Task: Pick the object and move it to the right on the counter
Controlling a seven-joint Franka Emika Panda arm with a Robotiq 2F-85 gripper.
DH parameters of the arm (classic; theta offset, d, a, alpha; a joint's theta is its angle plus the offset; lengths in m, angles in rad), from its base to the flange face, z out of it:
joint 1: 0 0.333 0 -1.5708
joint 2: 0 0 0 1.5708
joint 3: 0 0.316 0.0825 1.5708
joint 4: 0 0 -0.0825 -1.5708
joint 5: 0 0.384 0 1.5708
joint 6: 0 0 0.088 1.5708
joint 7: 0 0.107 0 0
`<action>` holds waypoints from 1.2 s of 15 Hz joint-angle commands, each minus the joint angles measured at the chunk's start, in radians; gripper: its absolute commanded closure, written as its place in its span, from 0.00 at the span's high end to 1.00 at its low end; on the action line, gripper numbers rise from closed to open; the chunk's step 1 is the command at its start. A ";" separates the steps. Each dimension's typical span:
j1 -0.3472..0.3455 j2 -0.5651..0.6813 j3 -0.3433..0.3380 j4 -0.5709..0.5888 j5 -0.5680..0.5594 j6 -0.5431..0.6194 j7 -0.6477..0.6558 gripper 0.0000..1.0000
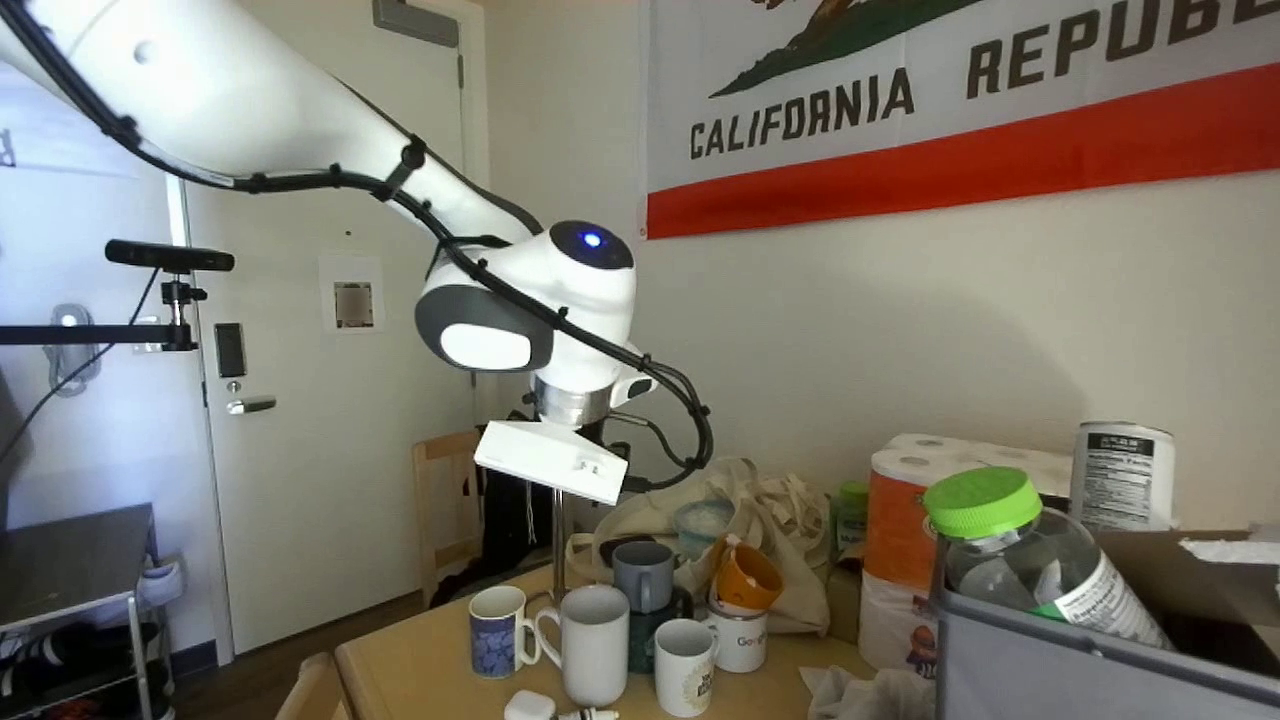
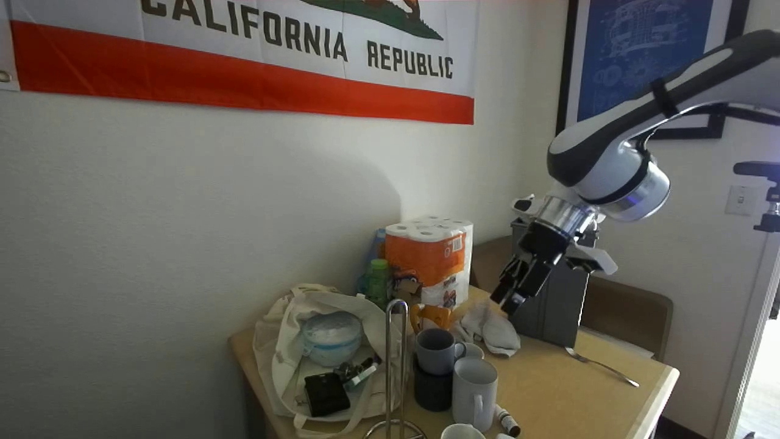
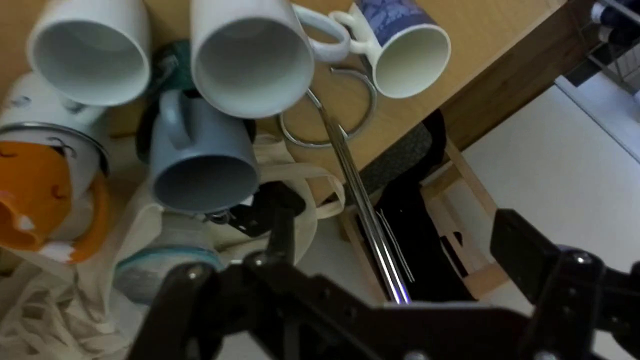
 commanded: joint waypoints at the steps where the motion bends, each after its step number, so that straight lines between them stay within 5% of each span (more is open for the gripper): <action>1: -0.018 0.076 0.090 0.054 0.173 0.005 -0.181 1.00; 8: -0.018 0.152 0.191 0.107 0.313 0.016 -0.389 1.00; 18: -0.031 0.274 0.197 0.217 0.485 0.041 -0.600 1.00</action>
